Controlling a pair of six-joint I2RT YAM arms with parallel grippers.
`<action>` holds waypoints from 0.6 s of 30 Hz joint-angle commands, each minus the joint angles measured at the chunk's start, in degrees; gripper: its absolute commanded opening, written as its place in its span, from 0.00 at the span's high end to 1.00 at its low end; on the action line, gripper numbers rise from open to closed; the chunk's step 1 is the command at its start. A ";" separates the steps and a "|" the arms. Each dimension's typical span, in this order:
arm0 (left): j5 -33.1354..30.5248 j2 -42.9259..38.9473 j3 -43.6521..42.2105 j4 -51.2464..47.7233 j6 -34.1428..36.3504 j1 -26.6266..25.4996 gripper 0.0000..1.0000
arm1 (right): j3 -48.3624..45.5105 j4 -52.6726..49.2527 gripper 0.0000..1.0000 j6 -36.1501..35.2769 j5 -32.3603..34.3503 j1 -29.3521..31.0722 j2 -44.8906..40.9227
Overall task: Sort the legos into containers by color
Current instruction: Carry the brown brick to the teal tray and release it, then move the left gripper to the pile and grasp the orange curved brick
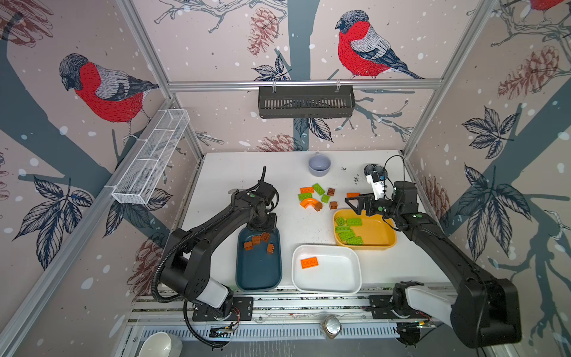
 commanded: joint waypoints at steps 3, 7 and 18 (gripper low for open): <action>4.90 2.84 5.22 1.42 4.61 0.11 0.32 | 0.03 1.56 0.01 -0.72 0.79 -0.40 -0.38; 5.59 8.57 12.25 3.22 7.59 0.04 0.31 | -0.01 1.73 0.01 -0.81 0.57 -1.17 -0.30; 4.95 29.57 35.01 3.47 17.30 -4.07 0.31 | -1.33 1.39 0.01 -1.35 0.41 -3.99 -1.92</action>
